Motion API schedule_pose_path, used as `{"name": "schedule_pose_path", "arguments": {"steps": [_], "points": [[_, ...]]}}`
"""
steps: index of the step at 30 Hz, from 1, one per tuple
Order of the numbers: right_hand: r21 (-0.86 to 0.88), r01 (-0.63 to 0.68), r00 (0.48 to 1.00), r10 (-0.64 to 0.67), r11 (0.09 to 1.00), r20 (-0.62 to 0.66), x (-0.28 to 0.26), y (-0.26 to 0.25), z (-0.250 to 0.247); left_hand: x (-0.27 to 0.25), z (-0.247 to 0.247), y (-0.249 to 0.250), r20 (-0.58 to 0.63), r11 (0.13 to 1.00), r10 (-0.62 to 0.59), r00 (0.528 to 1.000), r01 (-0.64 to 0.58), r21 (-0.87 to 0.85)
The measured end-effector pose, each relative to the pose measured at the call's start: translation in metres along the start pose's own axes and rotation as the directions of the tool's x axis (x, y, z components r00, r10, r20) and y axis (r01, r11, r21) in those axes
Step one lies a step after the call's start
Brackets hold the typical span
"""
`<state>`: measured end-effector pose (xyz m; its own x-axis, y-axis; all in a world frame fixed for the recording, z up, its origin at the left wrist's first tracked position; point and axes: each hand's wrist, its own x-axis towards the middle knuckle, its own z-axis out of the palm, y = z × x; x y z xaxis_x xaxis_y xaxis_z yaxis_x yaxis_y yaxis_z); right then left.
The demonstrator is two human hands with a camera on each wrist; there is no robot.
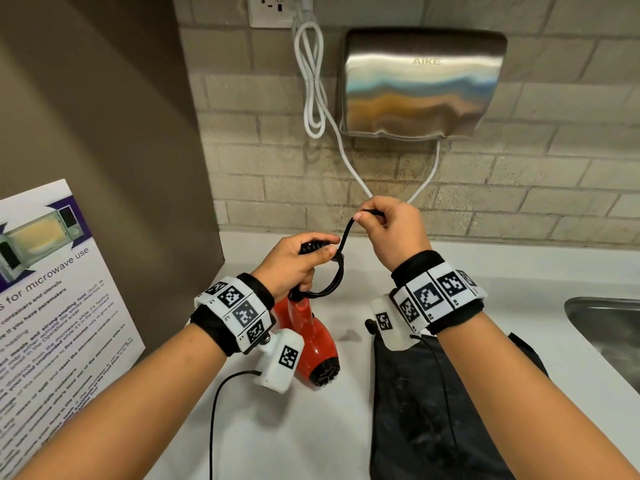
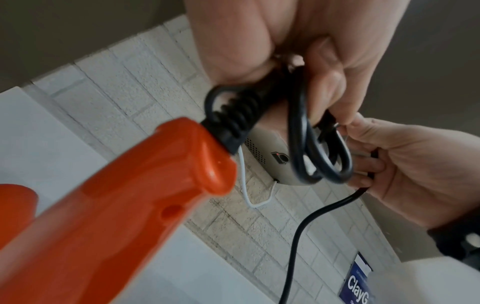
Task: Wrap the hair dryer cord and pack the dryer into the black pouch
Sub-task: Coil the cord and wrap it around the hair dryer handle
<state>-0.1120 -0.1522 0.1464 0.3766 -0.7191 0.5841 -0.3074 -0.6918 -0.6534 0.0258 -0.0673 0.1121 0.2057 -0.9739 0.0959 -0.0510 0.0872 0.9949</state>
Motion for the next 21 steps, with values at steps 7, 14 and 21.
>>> {"name": "schedule_pose_path", "arguments": {"steps": [7,14,21], "points": [[-0.015,0.1,0.995,-0.1,0.995,0.017,-0.001,-0.012,-0.002,-0.002,-0.002,0.004,0.095,0.998,-0.065,0.993,0.064,0.01],[0.016,0.115,0.993,-0.115,0.993,0.03,-0.002,-0.01,-0.004,-0.006,0.0,0.005,0.1,0.998,-0.051,0.994,0.047,0.035],[0.087,-0.082,0.988,0.069,0.993,0.137,-0.021,0.032,0.007,-0.002,-0.003,0.001,-0.105,0.999,-0.03,0.994,0.028,-0.022]]}}
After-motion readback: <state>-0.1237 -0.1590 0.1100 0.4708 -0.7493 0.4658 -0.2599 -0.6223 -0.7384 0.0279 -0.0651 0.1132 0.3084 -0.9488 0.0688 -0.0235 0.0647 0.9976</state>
